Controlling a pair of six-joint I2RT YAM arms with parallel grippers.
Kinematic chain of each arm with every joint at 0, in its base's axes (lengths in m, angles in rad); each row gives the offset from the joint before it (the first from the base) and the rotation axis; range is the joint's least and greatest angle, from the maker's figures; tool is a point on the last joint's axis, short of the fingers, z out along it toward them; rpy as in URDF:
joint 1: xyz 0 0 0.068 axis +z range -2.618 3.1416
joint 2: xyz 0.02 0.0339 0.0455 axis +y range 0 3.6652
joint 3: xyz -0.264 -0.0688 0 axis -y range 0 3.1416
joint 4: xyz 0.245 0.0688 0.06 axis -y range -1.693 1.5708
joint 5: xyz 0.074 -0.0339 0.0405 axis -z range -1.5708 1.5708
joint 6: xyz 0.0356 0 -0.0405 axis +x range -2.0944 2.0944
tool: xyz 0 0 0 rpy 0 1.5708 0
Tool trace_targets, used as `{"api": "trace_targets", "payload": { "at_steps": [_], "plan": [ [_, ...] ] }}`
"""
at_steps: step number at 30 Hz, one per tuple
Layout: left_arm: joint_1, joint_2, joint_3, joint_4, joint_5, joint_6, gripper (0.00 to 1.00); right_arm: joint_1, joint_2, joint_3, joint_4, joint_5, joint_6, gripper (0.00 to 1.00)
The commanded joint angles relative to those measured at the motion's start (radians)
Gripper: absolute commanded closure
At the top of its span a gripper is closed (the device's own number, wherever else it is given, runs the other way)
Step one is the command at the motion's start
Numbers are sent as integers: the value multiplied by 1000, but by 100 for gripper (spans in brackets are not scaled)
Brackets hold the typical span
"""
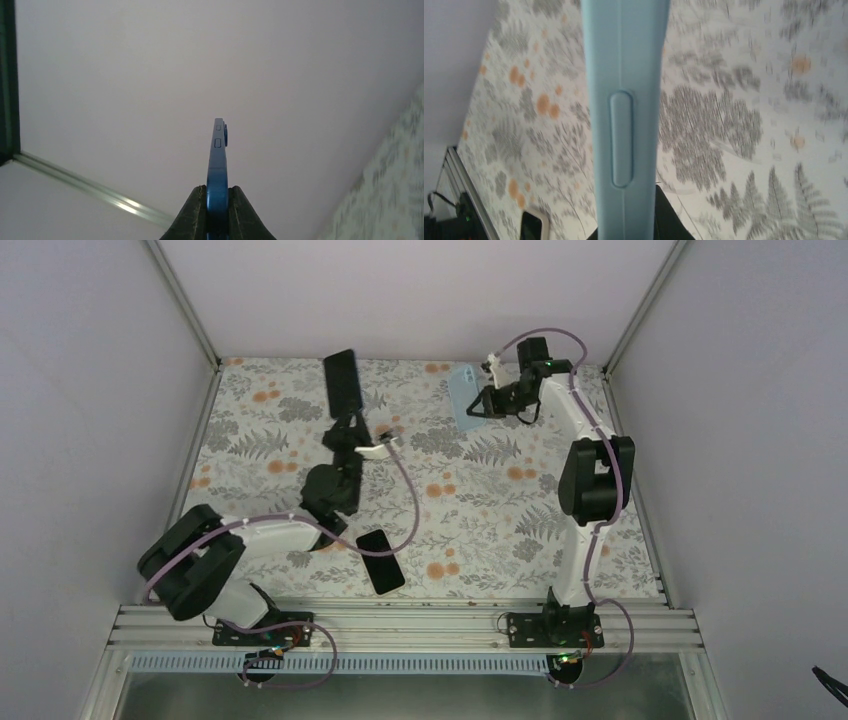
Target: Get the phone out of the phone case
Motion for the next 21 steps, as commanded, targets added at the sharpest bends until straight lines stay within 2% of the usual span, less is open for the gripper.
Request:
{"api": "trace_targets", "payload": {
  "at_steps": [1,6,8,10,21],
  "plan": [
    [97,-132,-149,44,26,23,98,-19,-32,-101,-129,39,-144,97],
    [207,-178,-320,70,57,30,98,-44,-48,-220,-139,66,-201,97],
    [232,-194,-366,21,54,3,98,-46,-49,-261,-120,108,-214,97],
    [240,-203,-403,-27,46,-31,98,-48,-47,-300,-100,150,-217,96],
    [243,-144,-591,-50,45,-129,97,-54,-18,-338,-79,276,-209,95]
  ]
}}
